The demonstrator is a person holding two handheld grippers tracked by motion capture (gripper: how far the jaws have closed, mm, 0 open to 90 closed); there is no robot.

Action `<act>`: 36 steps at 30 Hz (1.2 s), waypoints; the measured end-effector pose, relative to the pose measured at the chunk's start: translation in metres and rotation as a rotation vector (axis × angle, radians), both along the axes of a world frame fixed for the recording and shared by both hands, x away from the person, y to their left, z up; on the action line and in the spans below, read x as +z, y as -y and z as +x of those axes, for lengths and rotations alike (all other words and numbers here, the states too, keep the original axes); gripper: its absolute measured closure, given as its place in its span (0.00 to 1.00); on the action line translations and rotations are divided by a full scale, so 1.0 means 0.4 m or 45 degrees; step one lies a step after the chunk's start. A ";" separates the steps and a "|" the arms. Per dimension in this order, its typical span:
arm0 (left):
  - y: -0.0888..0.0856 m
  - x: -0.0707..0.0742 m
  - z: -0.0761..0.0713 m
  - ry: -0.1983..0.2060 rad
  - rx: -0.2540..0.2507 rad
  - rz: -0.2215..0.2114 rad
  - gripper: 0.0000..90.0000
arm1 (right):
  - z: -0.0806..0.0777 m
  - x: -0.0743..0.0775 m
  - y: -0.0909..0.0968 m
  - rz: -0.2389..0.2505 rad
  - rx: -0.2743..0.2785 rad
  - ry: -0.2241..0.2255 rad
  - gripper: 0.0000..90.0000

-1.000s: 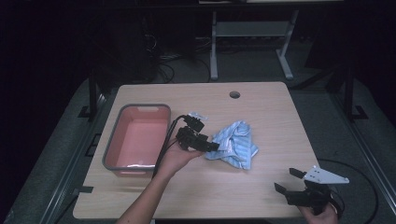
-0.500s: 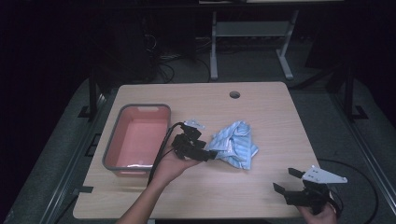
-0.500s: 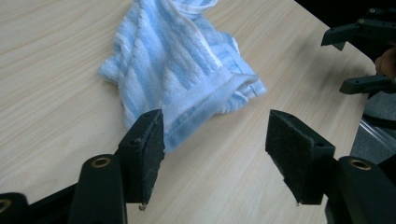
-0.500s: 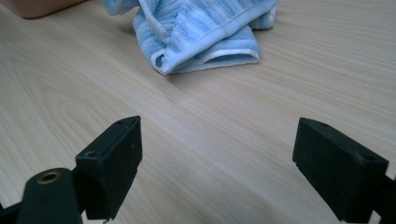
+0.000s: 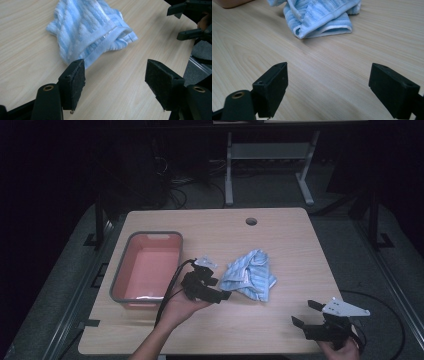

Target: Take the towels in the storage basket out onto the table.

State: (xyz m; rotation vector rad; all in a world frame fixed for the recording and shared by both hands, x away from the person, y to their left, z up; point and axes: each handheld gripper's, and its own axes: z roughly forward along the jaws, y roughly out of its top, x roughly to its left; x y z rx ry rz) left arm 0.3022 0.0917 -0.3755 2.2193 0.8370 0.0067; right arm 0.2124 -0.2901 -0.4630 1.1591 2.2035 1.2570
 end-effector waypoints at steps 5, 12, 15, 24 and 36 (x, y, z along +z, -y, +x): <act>-0.002 -0.014 -0.017 0.002 0.004 -0.003 0.34 | 0.000 0.000 0.000 -0.001 -0.005 -0.004 0.17; -0.006 -0.027 -0.034 0.009 -0.008 -0.004 0.33 | 0.000 -0.001 0.002 -0.006 -0.006 -0.001 0.17; -0.007 -0.034 -0.041 0.005 -0.007 -0.010 0.33 | 0.000 -0.001 0.002 -0.009 -0.007 -0.002 0.17; -0.009 -0.064 -0.064 -0.007 -0.010 -0.013 0.32 | 0.000 -0.001 -0.002 -0.015 -0.003 -0.003 0.17; -0.009 -0.091 -0.109 0.048 -0.031 0.008 0.31 | -0.003 -0.001 -0.002 -0.018 -0.003 0.004 0.17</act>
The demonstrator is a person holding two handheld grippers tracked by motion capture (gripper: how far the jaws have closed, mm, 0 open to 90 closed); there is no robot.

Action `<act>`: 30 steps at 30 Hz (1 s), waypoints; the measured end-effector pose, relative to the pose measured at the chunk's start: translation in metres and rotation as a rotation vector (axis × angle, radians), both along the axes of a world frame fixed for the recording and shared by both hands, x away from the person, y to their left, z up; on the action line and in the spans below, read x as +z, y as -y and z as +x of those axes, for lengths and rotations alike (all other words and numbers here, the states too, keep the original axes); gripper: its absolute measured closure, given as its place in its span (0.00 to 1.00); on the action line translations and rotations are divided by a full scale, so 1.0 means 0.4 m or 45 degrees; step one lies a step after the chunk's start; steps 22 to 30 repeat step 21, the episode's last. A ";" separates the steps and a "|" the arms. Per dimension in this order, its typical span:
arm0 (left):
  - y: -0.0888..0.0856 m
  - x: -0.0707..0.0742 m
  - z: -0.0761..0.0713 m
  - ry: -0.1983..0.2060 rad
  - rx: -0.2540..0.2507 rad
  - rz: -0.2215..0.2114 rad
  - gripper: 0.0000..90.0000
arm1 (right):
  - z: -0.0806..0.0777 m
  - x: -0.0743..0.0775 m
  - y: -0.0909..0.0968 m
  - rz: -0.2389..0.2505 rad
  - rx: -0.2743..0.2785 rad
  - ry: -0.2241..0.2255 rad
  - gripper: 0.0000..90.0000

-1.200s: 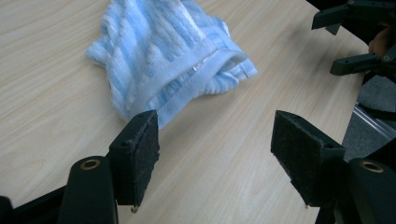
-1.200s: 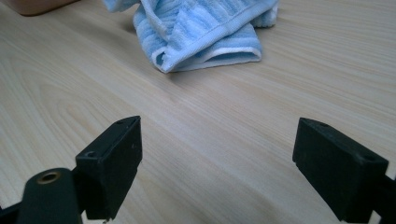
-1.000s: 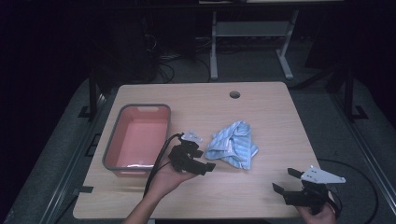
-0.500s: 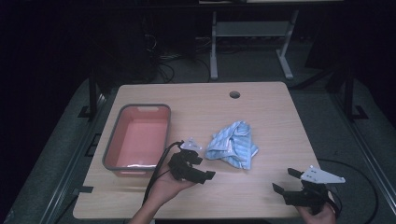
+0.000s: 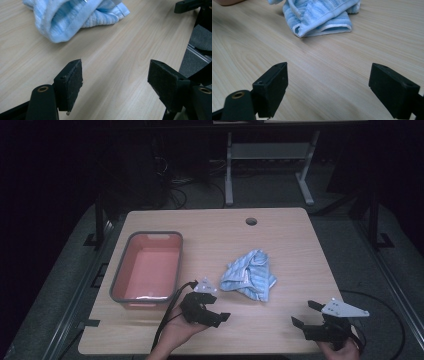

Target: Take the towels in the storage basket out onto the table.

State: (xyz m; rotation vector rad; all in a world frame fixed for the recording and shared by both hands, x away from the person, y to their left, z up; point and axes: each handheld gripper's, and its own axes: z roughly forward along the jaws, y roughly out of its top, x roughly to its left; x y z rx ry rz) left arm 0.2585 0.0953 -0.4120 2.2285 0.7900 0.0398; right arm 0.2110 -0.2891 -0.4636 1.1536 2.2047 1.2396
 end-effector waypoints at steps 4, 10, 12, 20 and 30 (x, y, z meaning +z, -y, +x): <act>-0.006 -0.009 -0.017 0.021 0.006 0.005 0.30 | -0.004 0.002 0.000 -0.001 0.000 0.006 0.17; -0.018 -0.028 -0.048 0.052 0.020 0.004 0.29 | -0.010 0.004 0.000 -0.001 -0.002 0.014 0.17; -0.024 -0.037 -0.053 0.048 0.025 -0.001 0.28 | -0.013 0.005 0.000 0.004 -0.005 0.017 0.16; -0.031 -0.055 -0.072 0.109 0.014 0.040 0.26 | -0.055 0.010 -0.016 0.029 -0.032 0.107 0.16; -0.032 -0.058 -0.073 0.108 0.006 0.045 0.26 | -0.059 0.012 -0.018 0.032 -0.041 0.119 0.16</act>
